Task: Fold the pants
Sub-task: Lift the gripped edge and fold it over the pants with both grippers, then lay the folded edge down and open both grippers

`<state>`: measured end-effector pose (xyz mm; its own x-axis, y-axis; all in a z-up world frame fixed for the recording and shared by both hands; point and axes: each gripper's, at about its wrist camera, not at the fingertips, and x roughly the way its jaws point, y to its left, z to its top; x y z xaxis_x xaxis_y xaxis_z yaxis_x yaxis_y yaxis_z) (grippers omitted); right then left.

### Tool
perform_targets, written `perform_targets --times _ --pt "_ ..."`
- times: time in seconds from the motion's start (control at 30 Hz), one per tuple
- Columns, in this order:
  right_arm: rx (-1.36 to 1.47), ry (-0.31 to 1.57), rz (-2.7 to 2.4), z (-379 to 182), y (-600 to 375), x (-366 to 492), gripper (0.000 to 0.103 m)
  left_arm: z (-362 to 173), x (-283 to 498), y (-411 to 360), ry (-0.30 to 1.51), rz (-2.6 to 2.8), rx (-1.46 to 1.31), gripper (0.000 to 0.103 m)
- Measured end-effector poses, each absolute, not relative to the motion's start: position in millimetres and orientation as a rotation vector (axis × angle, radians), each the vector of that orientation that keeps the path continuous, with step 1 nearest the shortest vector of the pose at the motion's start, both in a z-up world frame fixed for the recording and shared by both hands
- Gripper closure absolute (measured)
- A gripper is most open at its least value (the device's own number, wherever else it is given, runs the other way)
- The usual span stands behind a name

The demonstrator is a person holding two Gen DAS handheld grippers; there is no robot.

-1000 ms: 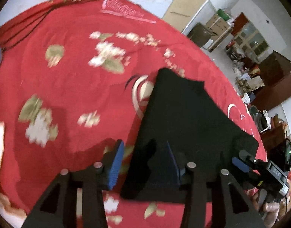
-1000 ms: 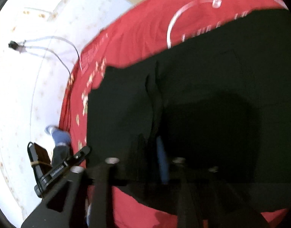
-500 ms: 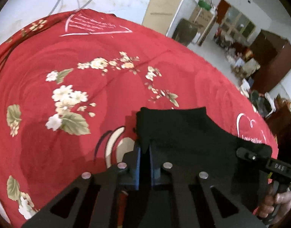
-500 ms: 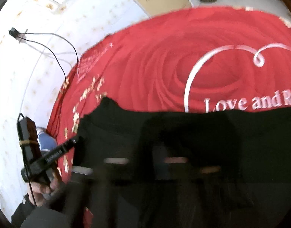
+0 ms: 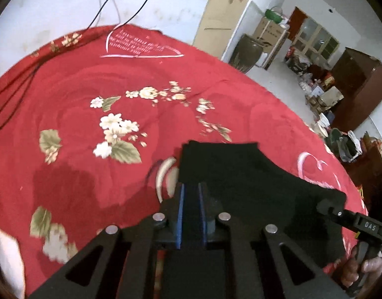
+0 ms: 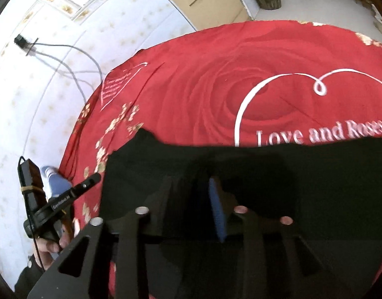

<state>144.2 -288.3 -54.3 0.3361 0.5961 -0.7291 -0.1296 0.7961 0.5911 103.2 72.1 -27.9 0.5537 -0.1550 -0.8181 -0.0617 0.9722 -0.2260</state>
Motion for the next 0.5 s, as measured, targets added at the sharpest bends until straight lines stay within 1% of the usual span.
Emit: perform_targets --times 0.17,0.4,0.43,0.47,0.5 --pt "0.412 1.218 0.547 -45.1 -272.9 98.4 0.068 -29.3 61.6 38.3 1.041 -0.098 -0.185 0.088" --pt "0.313 1.352 0.565 -70.5 -252.7 66.8 0.069 -63.3 41.3 26.0 1.221 -0.049 -0.126 0.088" --pt "0.298 1.366 0.549 -76.4 -252.6 66.0 0.07 -63.8 40.8 27.6 1.212 -0.055 -0.141 0.088" --pt "0.307 1.359 0.543 -78.4 -254.8 66.2 0.074 -64.5 40.7 29.6 1.207 -0.057 -0.156 0.088" --pt "0.31 1.361 0.543 -78.2 -254.9 67.0 0.074 -65.3 41.3 31.8 1.204 -0.056 -0.171 0.088"
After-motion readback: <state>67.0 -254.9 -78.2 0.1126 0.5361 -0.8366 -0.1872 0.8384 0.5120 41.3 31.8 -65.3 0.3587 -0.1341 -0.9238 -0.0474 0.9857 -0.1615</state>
